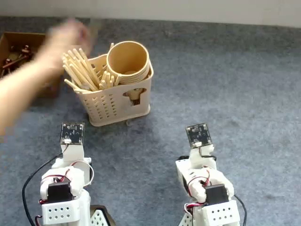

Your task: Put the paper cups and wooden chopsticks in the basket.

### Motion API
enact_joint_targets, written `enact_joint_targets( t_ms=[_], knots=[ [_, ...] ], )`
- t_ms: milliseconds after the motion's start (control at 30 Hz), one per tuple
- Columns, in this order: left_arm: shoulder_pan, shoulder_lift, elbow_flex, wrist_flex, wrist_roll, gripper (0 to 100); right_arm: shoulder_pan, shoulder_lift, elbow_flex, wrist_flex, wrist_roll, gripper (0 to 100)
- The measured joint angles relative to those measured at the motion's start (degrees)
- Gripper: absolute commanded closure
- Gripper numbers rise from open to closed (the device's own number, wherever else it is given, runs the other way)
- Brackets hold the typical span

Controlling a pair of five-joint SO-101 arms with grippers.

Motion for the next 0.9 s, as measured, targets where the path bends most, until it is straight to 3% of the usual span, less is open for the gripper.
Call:
enact_joint_targets(
  t_ms=[533,900],
  knots=[
    [0.00,0.00,0.00,0.00,0.00,99,3.69,0.00,0.00,-1.41,0.00,99.2],
    [0.00,0.00,0.00,0.00,0.00,99,10.11,0.00,0.00,-1.49,0.00,99.2]
  ],
)
